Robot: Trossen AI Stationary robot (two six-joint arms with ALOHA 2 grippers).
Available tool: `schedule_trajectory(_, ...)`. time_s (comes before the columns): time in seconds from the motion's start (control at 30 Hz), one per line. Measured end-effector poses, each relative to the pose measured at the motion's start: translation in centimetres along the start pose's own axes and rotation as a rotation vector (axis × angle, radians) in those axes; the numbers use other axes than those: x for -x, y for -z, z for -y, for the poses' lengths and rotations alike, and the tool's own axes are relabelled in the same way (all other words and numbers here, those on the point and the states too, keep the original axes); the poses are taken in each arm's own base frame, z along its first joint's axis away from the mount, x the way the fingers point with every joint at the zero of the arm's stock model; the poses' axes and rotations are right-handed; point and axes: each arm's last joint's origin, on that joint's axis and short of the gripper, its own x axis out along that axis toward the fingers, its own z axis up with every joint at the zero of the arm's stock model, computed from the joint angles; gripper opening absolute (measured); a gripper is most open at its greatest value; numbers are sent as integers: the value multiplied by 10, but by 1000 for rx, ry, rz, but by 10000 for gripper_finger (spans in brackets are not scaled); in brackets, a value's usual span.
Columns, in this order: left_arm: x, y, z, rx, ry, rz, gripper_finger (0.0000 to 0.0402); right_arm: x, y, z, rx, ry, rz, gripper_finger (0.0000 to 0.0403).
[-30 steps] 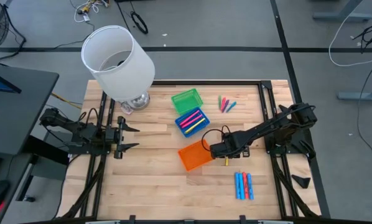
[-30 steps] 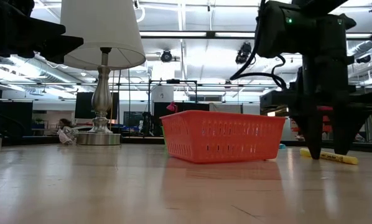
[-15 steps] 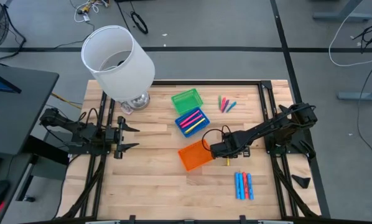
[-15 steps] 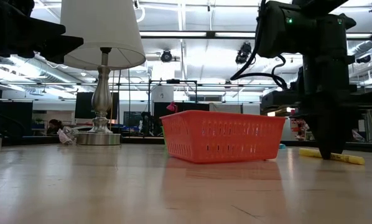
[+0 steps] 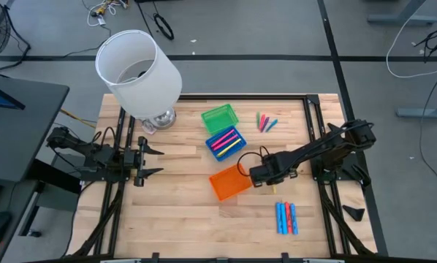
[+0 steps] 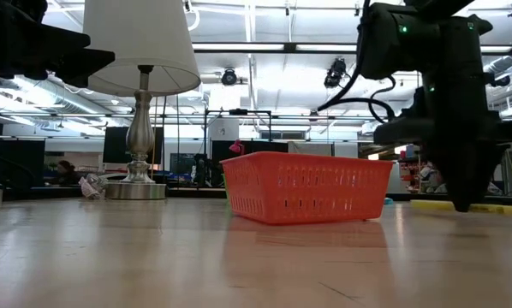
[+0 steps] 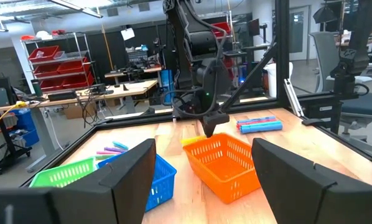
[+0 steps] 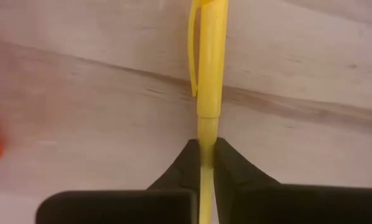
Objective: Pick & Place Markers
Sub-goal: Put the yellow pen into the blue bin
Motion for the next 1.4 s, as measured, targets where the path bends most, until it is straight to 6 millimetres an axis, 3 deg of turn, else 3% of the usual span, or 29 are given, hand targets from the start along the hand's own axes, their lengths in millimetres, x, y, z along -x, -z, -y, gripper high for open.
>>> schedule_trajectory(0.33, 0, 0, 0, 0, 0, 0, 273, 18, 0, 7, 327, -52, 10, 11)
schedule_trajectory(0.87, 0, 0, 0, 1, 0, 1, 273, 19, 1, 10, 988, -59, -31, 13)
schedule_trajectory(1.07, 0, 0, 0, 0, 0, 0, 273, 28, -11, 17, 1094, -36, -42, 13)
schedule_trajectory(1.4, 0, 0, 0, 1, 0, 1, 273, 64, -39, 14, 1351, 11, 30, 13)
